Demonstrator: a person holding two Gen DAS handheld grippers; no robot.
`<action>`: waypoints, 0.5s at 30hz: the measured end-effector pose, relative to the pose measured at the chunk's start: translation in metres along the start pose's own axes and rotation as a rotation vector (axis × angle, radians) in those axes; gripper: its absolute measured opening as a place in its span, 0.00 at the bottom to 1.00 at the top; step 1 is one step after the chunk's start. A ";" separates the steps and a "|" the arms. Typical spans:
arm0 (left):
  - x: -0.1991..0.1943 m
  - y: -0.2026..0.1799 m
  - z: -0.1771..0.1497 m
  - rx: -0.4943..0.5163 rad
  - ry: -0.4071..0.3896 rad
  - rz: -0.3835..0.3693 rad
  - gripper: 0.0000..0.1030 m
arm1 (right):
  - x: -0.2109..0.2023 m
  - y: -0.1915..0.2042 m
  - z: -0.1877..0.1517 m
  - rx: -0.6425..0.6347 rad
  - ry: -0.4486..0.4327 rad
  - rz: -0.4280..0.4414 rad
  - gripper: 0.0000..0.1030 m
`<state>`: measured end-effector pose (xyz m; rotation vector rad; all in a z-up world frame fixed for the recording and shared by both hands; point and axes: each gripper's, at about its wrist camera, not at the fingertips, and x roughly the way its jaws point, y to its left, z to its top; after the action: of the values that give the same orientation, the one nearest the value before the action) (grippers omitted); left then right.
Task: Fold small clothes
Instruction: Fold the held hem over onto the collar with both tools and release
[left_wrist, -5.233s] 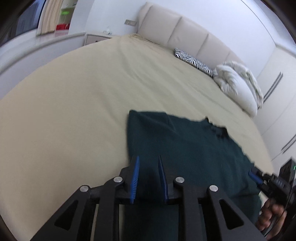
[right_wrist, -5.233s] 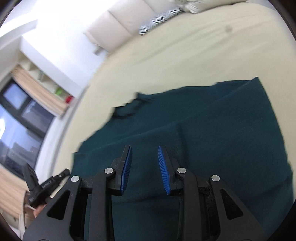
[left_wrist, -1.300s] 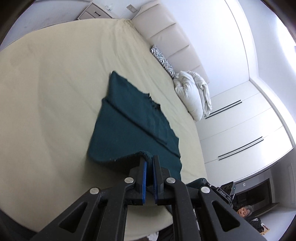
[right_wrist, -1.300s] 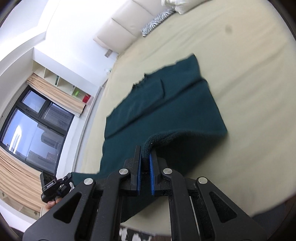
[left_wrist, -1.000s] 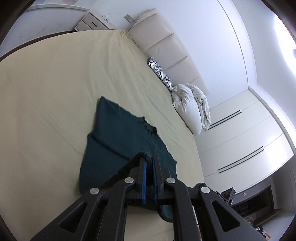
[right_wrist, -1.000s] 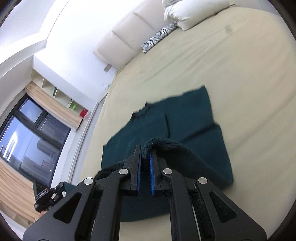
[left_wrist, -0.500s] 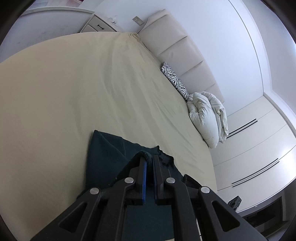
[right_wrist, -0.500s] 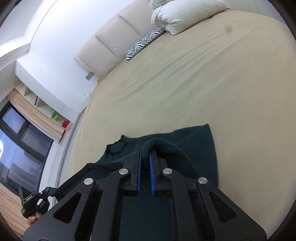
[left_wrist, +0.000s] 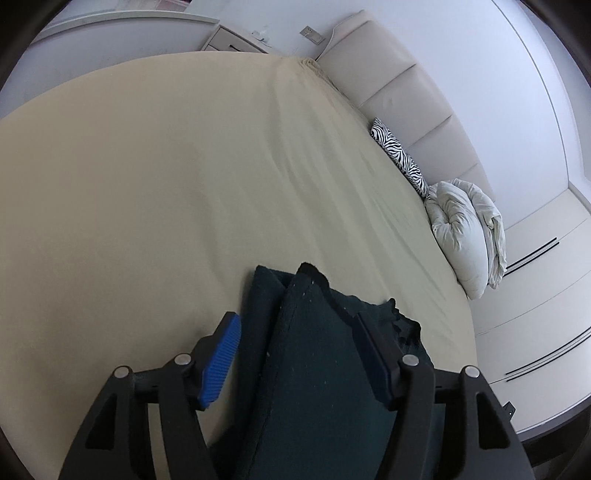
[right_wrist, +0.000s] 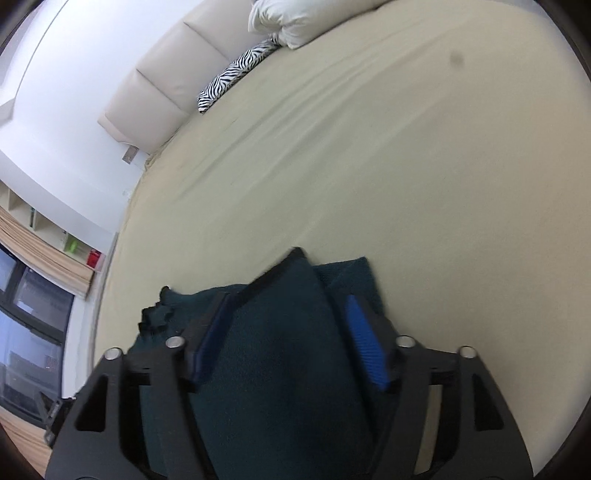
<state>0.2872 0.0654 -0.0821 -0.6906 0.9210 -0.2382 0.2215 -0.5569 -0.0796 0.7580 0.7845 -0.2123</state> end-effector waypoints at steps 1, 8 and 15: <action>-0.006 -0.004 -0.005 0.016 -0.006 -0.001 0.63 | -0.003 0.000 -0.002 -0.007 0.005 -0.004 0.64; -0.029 -0.033 -0.063 0.231 -0.008 0.076 0.58 | -0.049 0.009 -0.046 -0.149 -0.012 -0.057 0.62; -0.042 -0.005 -0.092 0.234 -0.007 0.155 0.46 | -0.062 0.011 -0.101 -0.302 0.042 -0.164 0.55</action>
<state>0.1892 0.0400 -0.0897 -0.4019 0.9176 -0.2017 0.1259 -0.4859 -0.0770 0.4142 0.8954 -0.2192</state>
